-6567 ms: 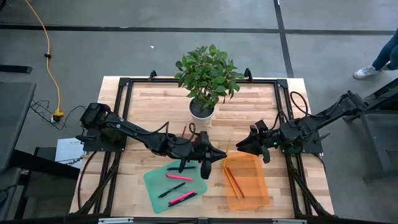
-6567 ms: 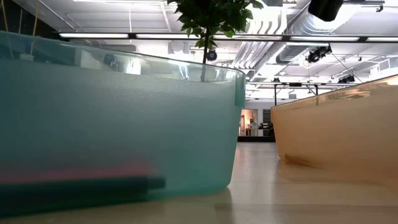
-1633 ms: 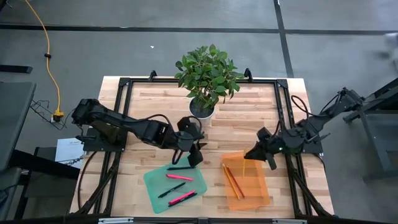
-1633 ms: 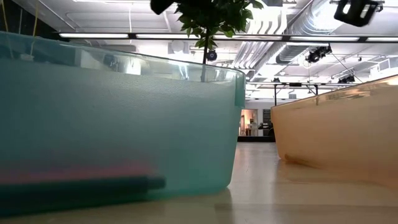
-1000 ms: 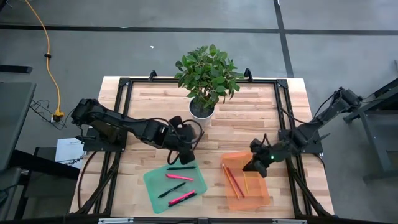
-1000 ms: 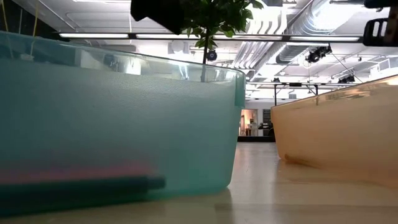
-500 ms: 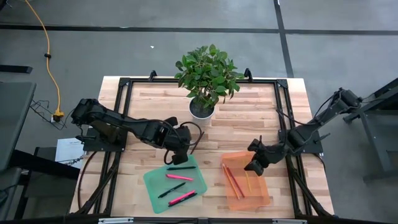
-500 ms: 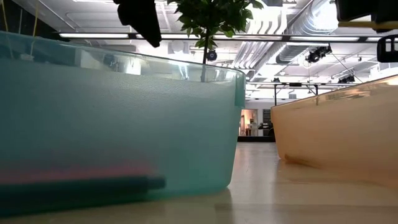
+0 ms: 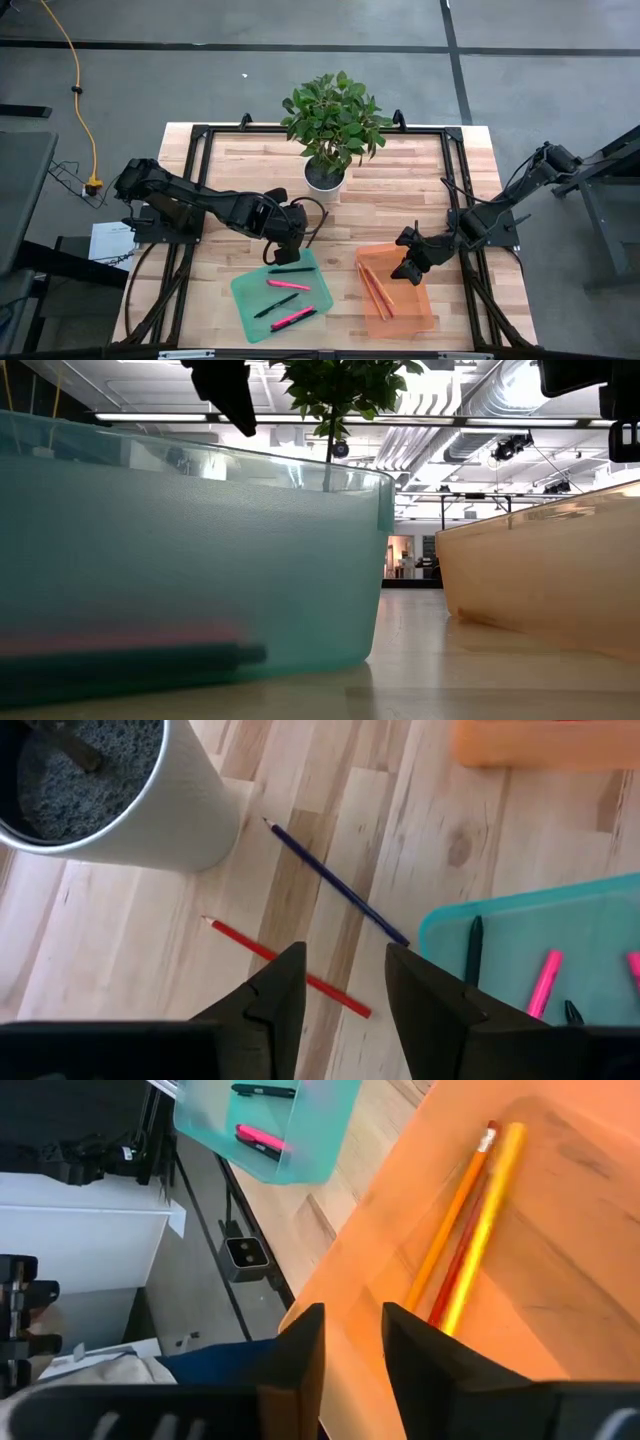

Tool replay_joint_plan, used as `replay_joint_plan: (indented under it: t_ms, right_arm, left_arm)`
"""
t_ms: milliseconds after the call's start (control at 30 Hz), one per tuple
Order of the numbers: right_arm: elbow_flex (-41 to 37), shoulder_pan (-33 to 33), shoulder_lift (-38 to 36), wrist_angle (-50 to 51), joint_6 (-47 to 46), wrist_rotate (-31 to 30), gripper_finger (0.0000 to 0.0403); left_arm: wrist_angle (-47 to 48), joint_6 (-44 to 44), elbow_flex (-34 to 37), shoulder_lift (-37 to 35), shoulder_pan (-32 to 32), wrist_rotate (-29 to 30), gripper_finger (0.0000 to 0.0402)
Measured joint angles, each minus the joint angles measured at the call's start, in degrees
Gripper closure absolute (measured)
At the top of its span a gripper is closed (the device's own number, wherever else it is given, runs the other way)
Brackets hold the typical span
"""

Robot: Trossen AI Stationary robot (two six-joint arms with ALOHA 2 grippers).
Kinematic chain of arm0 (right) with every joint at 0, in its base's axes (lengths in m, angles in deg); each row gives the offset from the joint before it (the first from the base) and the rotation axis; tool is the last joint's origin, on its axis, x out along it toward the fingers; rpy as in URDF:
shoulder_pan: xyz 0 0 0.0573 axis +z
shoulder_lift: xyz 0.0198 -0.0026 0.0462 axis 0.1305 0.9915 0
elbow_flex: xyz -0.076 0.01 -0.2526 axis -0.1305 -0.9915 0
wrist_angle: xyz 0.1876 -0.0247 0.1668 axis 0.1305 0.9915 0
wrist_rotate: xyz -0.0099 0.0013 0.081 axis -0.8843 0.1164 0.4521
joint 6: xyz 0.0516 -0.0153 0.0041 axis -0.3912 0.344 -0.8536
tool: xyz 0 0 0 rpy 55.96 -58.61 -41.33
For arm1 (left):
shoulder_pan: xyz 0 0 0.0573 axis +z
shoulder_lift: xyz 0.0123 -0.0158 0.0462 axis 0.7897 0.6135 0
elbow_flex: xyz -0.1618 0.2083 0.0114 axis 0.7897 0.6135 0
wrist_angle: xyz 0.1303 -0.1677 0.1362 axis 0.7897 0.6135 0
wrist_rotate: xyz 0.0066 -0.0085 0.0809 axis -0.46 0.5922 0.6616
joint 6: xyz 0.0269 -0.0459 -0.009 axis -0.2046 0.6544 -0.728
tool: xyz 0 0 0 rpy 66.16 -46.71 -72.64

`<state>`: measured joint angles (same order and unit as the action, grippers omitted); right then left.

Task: Sort pens & pencils
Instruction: Put the red pencil into the orange bin

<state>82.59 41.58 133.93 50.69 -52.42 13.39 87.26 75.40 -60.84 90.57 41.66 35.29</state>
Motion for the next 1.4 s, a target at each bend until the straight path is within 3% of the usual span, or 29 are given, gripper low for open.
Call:
replay_joint_plan:
  t_ms: [233, 400, 533, 833, 1200, 1400]
  right_arm:
    - [0.0, 0.0, -0.1, -0.2, 2.1, -2.8, 0.0296]
    - [0.0, -0.4, -2.4, -4.8, 6.6, -17.6, 0.0295]
    - [0.0, -3.4, -6.7, -9.7, 14.4, -26.1, 0.0295]
    - [0.1, -8.7, -19.1, -9.5, 25.9, -26.0, 0.0295]
    - [0.1, -14.3, -31.5, 2.6, 30.8, -25.5, 0.0295]
    - [0.1, -18.9, -37.2, 8.3, 33.0, -24.3, 0.0295]
  left_arm:
    - [1.8, 0.0, 0.0, 0.0, 0.0, 0.0, 0.0275]
    - [9.7, 3.1, 0.9, 0.1, 0.2, -0.2, 0.0275]
    - [9.1, 3.0, 3.2, -0.8, 2.0, -1.2, 0.0275]
    - [9.2, 0.4, 6.5, -5.5, 6.5, -4.1, 0.0275]
    - [8.7, 5.6, 8.9, -22.7, 12.4, -6.8, 0.0275]
    - [8.8, 6.9, 9.0, -22.7, 15.3, -12.1, 0.0275]
